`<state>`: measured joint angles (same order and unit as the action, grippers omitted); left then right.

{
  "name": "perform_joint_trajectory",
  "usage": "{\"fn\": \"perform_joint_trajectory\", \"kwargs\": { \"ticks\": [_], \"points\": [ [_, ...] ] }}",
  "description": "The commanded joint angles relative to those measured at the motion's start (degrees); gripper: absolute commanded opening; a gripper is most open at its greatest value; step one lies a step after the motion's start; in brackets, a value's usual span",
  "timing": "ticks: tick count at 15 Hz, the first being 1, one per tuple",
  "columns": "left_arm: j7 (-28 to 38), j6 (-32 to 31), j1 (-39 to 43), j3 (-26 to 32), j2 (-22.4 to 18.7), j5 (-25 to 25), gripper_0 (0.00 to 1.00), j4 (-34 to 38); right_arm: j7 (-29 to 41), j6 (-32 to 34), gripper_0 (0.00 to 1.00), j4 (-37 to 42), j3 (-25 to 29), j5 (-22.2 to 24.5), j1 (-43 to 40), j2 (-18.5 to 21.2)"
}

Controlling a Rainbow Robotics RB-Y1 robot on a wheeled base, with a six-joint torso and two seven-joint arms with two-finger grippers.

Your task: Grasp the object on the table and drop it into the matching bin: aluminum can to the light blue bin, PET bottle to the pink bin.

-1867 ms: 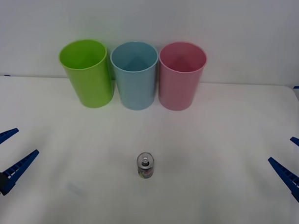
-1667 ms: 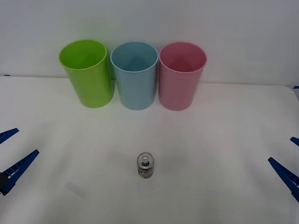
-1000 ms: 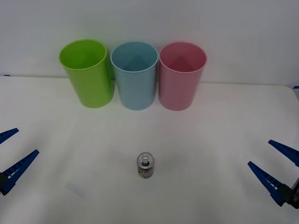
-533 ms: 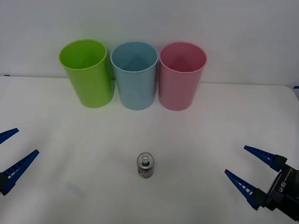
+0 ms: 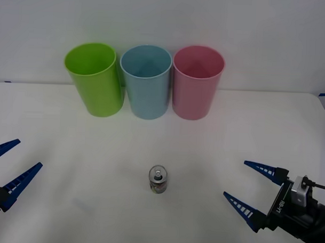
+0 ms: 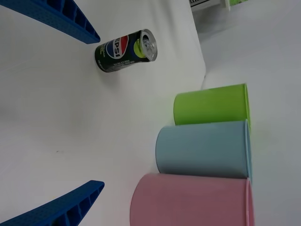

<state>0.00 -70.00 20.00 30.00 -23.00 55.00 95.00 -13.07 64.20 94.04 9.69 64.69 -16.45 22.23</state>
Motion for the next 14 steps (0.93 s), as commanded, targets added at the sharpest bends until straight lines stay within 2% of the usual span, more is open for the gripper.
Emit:
{"fn": "perform_joint_trajectory", "kwargs": {
  "ticks": [1, 7, 14],
  "points": [
    [0.0, 0.0, 0.0, 0.0, 0.0, 0.0, 1.0, 0.0, -4.7, 0.1, 1.0, -5.3, -2.9, 0.0, 3.4, 0.0],
    [0.0, 0.0, 0.0, 0.0, 0.0, 0.0, 1.0, 0.0, -7.2, -0.2, 1.0, -13.7, -9.9, 0.0, 9.9, 0.0],
    [0.0, 0.0, 0.0, 0.0, 0.0, 0.0, 1.0, 0.0, -8.3, -5.7, 1.0, -14.7, -17.9, -0.4, 12.9, 0.0]
  ]
}}
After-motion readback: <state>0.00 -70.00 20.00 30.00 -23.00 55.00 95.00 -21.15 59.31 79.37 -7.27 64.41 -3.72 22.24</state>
